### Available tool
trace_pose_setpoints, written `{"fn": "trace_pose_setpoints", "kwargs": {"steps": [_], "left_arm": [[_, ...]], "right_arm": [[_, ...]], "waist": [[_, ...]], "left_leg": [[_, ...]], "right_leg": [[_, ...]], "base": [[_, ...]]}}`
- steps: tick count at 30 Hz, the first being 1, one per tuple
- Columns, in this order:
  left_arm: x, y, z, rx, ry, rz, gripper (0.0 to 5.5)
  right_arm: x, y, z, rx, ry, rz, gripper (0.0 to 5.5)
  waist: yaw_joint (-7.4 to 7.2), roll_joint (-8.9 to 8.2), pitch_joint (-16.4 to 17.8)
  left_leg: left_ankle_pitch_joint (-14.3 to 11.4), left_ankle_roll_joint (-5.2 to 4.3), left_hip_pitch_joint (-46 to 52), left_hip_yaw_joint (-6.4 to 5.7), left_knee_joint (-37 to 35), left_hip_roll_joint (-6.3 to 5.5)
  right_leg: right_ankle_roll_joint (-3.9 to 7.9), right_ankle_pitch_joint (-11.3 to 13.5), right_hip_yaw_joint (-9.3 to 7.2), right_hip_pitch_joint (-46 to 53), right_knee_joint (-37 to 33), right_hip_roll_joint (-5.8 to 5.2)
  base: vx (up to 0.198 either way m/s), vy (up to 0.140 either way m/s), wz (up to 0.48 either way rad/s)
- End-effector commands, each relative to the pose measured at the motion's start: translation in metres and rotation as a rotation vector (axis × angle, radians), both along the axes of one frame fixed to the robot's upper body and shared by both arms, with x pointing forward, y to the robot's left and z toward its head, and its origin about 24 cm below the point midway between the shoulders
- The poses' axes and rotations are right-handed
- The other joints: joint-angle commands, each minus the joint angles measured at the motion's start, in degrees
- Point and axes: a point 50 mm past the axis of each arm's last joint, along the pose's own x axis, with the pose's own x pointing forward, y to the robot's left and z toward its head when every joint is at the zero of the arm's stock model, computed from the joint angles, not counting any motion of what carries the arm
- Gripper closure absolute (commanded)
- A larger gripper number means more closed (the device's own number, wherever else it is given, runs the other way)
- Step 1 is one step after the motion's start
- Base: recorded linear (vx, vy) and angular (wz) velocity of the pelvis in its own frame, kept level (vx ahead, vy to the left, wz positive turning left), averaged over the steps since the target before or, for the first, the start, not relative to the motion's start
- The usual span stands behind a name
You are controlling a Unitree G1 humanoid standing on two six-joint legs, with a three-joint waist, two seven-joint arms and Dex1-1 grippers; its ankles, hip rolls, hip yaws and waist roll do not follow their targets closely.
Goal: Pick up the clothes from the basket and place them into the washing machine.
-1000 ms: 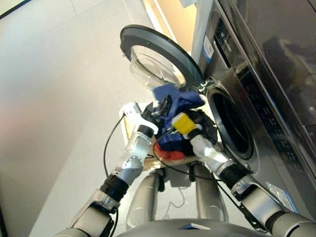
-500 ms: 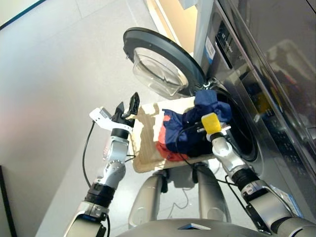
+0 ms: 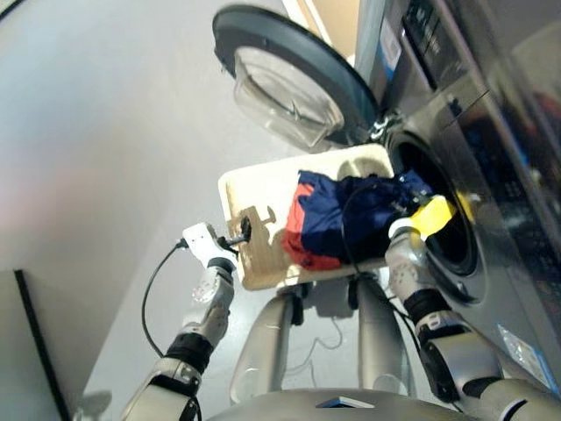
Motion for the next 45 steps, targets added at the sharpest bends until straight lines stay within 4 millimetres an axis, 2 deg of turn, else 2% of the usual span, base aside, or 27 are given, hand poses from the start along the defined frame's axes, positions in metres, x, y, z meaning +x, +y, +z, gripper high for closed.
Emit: {"fn": "trace_pose_setpoints", "kwargs": {"steps": [1,4,8,9,12,15,16,18,21,22,23,26,32,39,42,45], "left_arm": [[0.003,0.011,0.015,0.076,-0.085,-0.009,0.00],[0.005,0.013,0.019,0.091,-0.098,-0.021,0.00],[0.007,0.013,0.022,0.095,-0.108,-0.023,0.00],[0.007,0.014,0.022,0.103,-0.108,-0.024,0.00],[0.005,0.019,0.017,0.123,-0.086,-0.010,0.00],[0.007,0.020,0.017,0.126,-0.086,0.002,0.00],[0.008,0.020,0.018,0.125,-0.088,0.003,0.00],[0.009,0.019,0.019,0.129,-0.088,0.004,0.00],[0.012,0.019,0.022,0.116,-0.104,0.018,0.00],[0.012,0.018,0.021,0.112,-0.103,0.018,0.00],[0.014,0.019,0.024,0.118,-0.112,0.015,0.00],[0.019,0.014,0.029,0.098,-0.129,-0.011,0.00],[0.030,-0.011,0.047,0.068,-0.205,-0.138,0.00],[0.042,-0.034,0.075,0.084,-0.310,-0.230,0.00],[0.047,-0.044,0.082,0.081,-0.330,-0.265,0.00],[0.052,-0.054,0.085,0.075,-0.327,-0.290,0.00]], "right_arm": [[0.007,-0.022,0.054,0.014,-0.202,-0.127,5.50],[0.013,-0.039,0.099,0.000,-0.296,-0.193,5.50],[0.006,-0.069,0.163,-0.056,-0.450,-0.299,5.50],[-0.001,-0.082,0.184,-0.076,-0.502,-0.347,5.50],[-0.027,-0.107,0.229,-0.143,-0.639,-0.483,5.50],[-0.053,-0.126,0.254,-0.132,-0.742,-0.626,5.50],[-0.060,-0.133,0.256,-0.097,-0.766,-0.667,5.50],[-0.063,-0.143,0.247,-0.087,-0.716,-0.724,5.50],[-0.050,-0.145,0.221,-0.136,-0.585,-0.683,5.50],[-0.042,-0.146,0.206,-0.151,-0.510,-0.645,3.39],[-0.030,-0.150,0.181,-0.219,-0.340,-0.587,0.00],[-0.009,-0.139,0.151,-0.361,-0.165,-0.378,0.00],[0.018,-0.077,0.100,-0.532,-0.044,-0.022,0.00],[0.024,-0.023,0.071,-0.777,0.004,0.264,0.00],[0.021,0.006,0.058,-0.895,0.002,0.431,0.00],[0.016,0.026,0.045,-0.924,-0.004,0.546,0.00]], "waist": [[0.27,0.69,-1.0],[0.81,1.39,-0.7],[1.27,1.80,-0.6],[1.39,1.92,-0.7],[1.34,1.86,-1.0],[1.39,1.64,-1.1],[1.05,1.63,-1.1],[0.82,1.37,-1.3],[0.13,0.80,-1.6],[-0.06,0.49,-1.8],[-0.06,0.06,-1.9],[-0.76,-0.82,-1.9],[-1.49,-1.93,-1.9],[-2.08,-3.12,-1.8],[-2.18,-3.65,-1.9],[-2.32,-4.05,-1.9]], "left_leg": [[-1.8,-0.14,-5.1,-0.21,4.1,0.48],[-2.1,-0.32,-9.0,0.08,6.0,0.77],[-3.1,-0.25,-12.9,0.10,9.1,1.07],[-3.5,-0.24,-13.7,0.07,10.3,1.20],[-4.4,0.00,-14.7,0.27,11.9,1.63],[-4.9,0.29,-15.1,0.29,12.2,1.61],[-5.1,0.34,-15.1,0.32,12.3,1.61],[-5.3,0.44,-14.9,0.16,12.4,1.47],[-5.6,0.41,-14.2,0.39,11.8,1.35],[-5.5,0.37,-14.0,0.45,11.5,1.38],[-5.4,0.26,-13.9,0.49,11.3,1.44],[-5.1,-0.01,-13.6,0.81,10.4,1.67],[-4.0,-0.32,-12.5,1.10,7.8,1.60],[-2.2,-0.58,-10.1,1.06,4.1,1.40],[-1.5,-0.69,-8.7,1.00,2.4,1.28],[-1.2,-0.66,-7.9,0.74,1.6,1.23]], "right_leg": [[4.71,-2.0,1.86,-0.7,-0.1,0.41],[4.64,-2.3,2.50,-5.0,2.2,0.45],[4.44,-3.1,3.41,-9.3,5.5,1.00],[4.41,-3.5,3.54,-10.3,6.6,1.18],[4.43,-4.0,4.02,-11.9,8.4,1.58],[4.60,-4.3,4.35,-12.6,8.7,1.62],[4.65,-4.3,4.37,-12.6,8.9,1.60],[4.68,-4.6,4.39,-12.5,9.2,1.58],[4.65,-4.4,4.44,-11.9,8.4,1.71],[4.61,-4.3,4.37,-11.7,8.0,1.72],[4.55,-4.0,4.29,-11.6,7.7,1.71],[4.26,-3.3,3.93,-10.9,6.4,1.80],[4.17,-1.9,3.28,-9.1,3.4,1.97],[4.62,-0.2,2.53,-6.2,-0.7,1.80],[4.88,0.5,2.29,-4.7,-2.7,1.75],[5.04,0.8,2.04,-3.7,-3.4,1.66]], "base": [[0.000,0.000,0.000],[0.000,0.000,0.000],[0.000,0.000,0.000],[0.000,0.000,0.000],[0.000,0.000,0.000],[0.014,0.000,-0.062],[0.000,0.000,0.000],[0.000,0.000,0.000],[0.000,0.000,0.000],[0.000,0.000,0.000],[0.000,0.000,0.000],[0.000,0.000,0.000],[0.000,0.000,0.000],[0.000,0.000,0.000],[0.000,0.000,0.000],[0.000,0.000,0.000]]}}
